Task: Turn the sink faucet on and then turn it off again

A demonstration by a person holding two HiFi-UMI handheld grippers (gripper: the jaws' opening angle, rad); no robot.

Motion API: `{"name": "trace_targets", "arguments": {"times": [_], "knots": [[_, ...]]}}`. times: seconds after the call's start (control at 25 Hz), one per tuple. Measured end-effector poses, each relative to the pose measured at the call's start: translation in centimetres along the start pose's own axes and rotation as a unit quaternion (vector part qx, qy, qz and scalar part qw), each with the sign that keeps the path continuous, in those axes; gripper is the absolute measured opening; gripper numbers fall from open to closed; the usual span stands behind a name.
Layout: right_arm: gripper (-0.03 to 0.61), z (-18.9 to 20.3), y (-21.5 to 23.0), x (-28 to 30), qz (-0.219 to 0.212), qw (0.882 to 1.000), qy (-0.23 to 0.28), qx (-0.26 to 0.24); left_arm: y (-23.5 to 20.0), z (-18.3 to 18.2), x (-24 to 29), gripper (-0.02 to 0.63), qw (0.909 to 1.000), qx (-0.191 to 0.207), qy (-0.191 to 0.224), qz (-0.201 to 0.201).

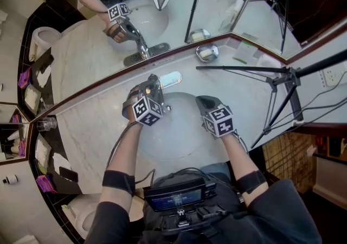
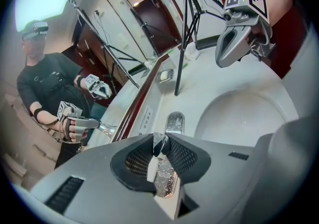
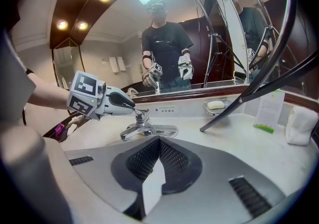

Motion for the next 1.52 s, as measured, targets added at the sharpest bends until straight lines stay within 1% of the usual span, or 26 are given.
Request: {"name": "trace_targets", "arguments": {"times": [0.32,0.56,0.64,0.68,0.72,0.76,0.84,0.92,1.04,1.12,1.2,1.24,1.32,1.36,1.4,1.44,1.52], "knots": [[0.018,-0.4,-0.2,-0.3,-0.002,1.0,0.007,-0.002,1.1,0.4,-0.9,0.084,0.9999,-0.001,-0.011,-0.007],[0.018,-0.3,-1.2,-0.7,-0.013,1.0,0.01,-0.009,2.6,0.3,-3.2,0.086,0.9998,0.007,-0.007,-0.017],[0.018,-0.2,-1.4,-0.9,-0.016,1.0,0.011,-0.013,3.0,0.5,-4.3,0.084,0.9997,0.001,-0.001,-0.026],[0.018,-0.3,-1.6,-0.9,-0.018,1.0,0.011,-0.015,3.1,0.7,-4.9,0.069,0.9994,-0.01,0.006,-0.033],[0.018,-0.3,-1.7,-1.0,-0.019,1.0,0.012,-0.018,3.2,0.9,-5.5,0.027,0.9988,-0.025,0.015,-0.039],[0.018,-0.4,-1.8,-1.1,-0.02,1.0,0.013,-0.02,3.3,1.1,-6.2,0.007,0.9977,-0.045,0.026,-0.044],[0.018,-0.5,-2.0,-1.4,-0.022,0.999,0.015,-0.025,3.7,1.3,-7.5,0.003,0.9936,-0.088,0.053,-0.048],[0.018,-0.6,-2.1,-1.5,-0.023,0.999,0.017,-0.028,4.2,1.5,-8.7,0.003,0.9876,-0.127,0.079,-0.049],[0.018,-0.7,-2.4,-1.7,-0.026,0.999,0.018,-0.034,5.2,1.8,-10.4,0.002,0.9783,-0.169,0.106,-0.055],[0.018,-0.7,-2.6,-1.9,-0.028,0.999,0.018,-0.039,5.6,2.1,-11.6,0.002,0.9688,-0.204,0.128,-0.059],[0.018,-0.6,-2.8,-2.1,-0.03,0.998,0.018,-0.043,5.8,2.6,-12.9,0.002,0.9528,-0.253,0.157,-0.06],[0.018,-0.6,-2.9,-2.1,-0.031,0.998,0.018,-0.044,5.7,2.9,-13.6,0.002,0.9421,-0.281,0.173,-0.059],[0.018,-0.4,-3.1,-2.4,-0.032,0.998,0.018,-0.047,5.9,4.1,-14.6,0.002,0.9156,-0.342,0.204,-0.059],[0.018,-0.4,-3.1,-2.5,-0.033,0.998,0.019,-0.047,6.0,4.9,-14.9,0.002,0.9025,-0.367,0.217,-0.062],[0.018,-0.3,-3.1,-2.6,-0.033,0.998,0.019,-0.048,6.3,5.5,-15.2,0.002,0.8918,-0.387,0.226,-0.064],[0.018,-0.3,-3.1,-2.8,-0.033,0.998,0.019,-0.049,6.6,5.9,-15.5,0.002,0.8843,-0.4,0.232,-0.066],[0.018,-0.2,-3.1,-3.0,-0.032,0.998,0.02,-0.051,7.3,6.6,-16.1,0.002,0.8759,-0.414,0.238,-0.071]]}}
Point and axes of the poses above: the fingertips, and each gripper's own axes: x forward along the fingers, y to its right, z out of its underside, the point moved 5 cm from there along -x, backward along the fingers, and after that the axes turned 12 degrees about z, right-handed, at the moved point
